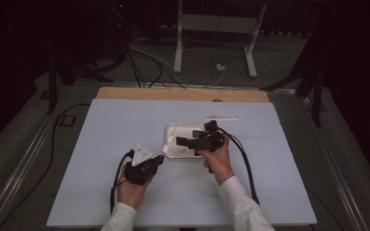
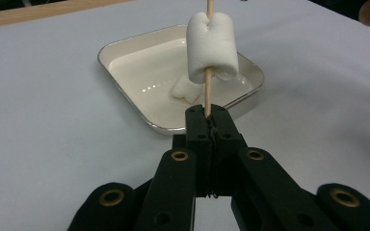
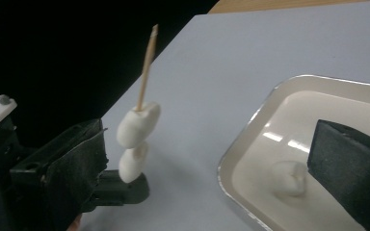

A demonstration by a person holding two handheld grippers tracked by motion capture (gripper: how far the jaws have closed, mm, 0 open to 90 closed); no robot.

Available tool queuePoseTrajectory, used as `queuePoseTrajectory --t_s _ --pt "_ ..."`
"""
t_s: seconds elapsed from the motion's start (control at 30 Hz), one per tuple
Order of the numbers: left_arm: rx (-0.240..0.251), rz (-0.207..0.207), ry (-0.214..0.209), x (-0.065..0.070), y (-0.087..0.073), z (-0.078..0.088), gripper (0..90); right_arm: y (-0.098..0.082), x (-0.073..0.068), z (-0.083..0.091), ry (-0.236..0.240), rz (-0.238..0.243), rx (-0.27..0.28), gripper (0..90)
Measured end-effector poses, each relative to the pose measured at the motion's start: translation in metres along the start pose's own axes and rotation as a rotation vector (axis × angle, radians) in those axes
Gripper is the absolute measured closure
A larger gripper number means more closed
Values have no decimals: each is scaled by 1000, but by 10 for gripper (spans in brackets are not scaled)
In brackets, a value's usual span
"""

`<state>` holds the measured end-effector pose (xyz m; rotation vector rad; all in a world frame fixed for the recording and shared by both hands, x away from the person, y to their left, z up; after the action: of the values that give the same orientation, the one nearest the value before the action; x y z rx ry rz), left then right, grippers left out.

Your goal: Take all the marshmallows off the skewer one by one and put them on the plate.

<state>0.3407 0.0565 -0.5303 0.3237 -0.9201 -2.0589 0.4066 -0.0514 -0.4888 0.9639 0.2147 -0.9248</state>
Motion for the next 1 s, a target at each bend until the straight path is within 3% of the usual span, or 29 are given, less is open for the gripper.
queuePoseTrajectory --t_s 0.27,0.43,0.73,0.87,1.0 --pt "6 -7 -9 4 2 1 900 -5 -14 -12 35 16 -29 25" --pt "7 -10 -13 7 3 1 900 -5 -20 -17 67 -6 -24 201" --pt "5 -13 -13 8 3 0 900 -8 -29 -22 142 -24 -49 664" --pt "5 -11 -11 8 3 0 900 -7 -33 -21 145 -14 -39 753" --pt "1 -16 -13 8 2 -1 900 -6 -32 -18 145 -21 -31 788"
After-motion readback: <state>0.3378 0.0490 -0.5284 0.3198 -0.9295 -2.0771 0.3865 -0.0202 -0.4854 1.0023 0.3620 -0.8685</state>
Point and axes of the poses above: each handheld gripper's, and its own axes: z roughly backward along the jaws, y roughly out of its top, x roughly to its right, the point moved 10 cm from there along -z, roughly forward along the jaws, and after that the axes turned 12 degrees about -x, right-handed, at the moved point
